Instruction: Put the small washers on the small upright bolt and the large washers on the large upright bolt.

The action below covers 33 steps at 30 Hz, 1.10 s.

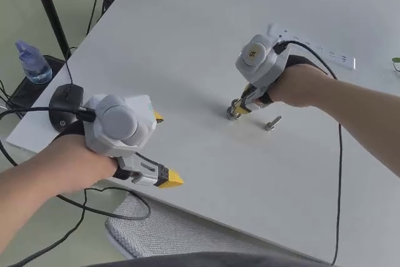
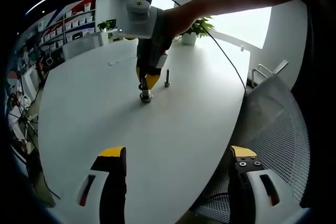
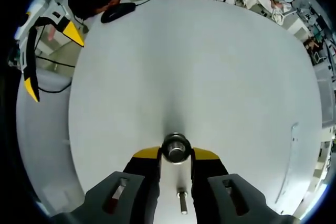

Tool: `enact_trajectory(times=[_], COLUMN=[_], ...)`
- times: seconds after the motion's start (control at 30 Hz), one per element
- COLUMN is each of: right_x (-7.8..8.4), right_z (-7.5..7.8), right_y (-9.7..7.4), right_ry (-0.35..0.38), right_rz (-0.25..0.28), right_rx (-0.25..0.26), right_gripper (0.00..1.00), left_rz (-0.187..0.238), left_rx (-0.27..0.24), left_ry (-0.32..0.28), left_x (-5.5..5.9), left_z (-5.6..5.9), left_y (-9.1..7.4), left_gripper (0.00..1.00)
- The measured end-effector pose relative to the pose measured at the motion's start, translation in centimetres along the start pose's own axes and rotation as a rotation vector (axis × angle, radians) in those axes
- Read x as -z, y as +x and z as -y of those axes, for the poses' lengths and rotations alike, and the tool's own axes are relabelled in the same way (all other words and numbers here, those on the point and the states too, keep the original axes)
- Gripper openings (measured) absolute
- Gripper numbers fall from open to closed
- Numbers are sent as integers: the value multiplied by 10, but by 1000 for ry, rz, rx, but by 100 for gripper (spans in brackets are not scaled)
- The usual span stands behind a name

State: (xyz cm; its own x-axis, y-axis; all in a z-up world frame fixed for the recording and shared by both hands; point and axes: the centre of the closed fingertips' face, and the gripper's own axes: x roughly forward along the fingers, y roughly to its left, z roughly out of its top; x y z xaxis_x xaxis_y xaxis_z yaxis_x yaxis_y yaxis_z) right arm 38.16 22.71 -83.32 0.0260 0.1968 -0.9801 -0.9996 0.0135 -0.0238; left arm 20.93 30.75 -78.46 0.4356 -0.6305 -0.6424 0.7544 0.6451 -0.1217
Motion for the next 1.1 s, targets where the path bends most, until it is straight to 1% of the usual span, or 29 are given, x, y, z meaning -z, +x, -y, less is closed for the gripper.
enact_trajectory(times=[0.1,0.13,0.23,0.3,0.43,0.57,0.7,0.9,0.97,1.1], right_x=[2,2,3,3,3,3,4,5,5,5], right_z=[-1,2,5,3,6,5,6,4,1,3], right_y=[3,7,11,11,17,20,24,24,23,27], right_ry=[2,-1,2,0,1,-2,3,5,7,4], right_rz=[-2,-5,-11,-10,-12,-14,-11,-10,-11,-14], right_rx=[-1,1,5,4,9,6,7,9,7,7], right_gripper=[21,21,21,21,21,21,21,21,21,21], left_rz=[3,6,15,10,11,6,1,-1,-1,0], left_rx=[-1,-1,-5,-8,-12,-14,-12,-11,-11,-14], left_ry=[2,1,-1,4,0,-2,-2,-6,-4,-6], left_x=[-2,-3,-5,-4,-3,0,3,5,5,5], left_z=[1,1,1,0,-1,-3,-1,-1,-1,-1], left_y=[-1,-1,-1,-1,-3,-4,-5,-5,-5,-5], left_gripper=[80,80,80,80,80,79,79,79,79,79])
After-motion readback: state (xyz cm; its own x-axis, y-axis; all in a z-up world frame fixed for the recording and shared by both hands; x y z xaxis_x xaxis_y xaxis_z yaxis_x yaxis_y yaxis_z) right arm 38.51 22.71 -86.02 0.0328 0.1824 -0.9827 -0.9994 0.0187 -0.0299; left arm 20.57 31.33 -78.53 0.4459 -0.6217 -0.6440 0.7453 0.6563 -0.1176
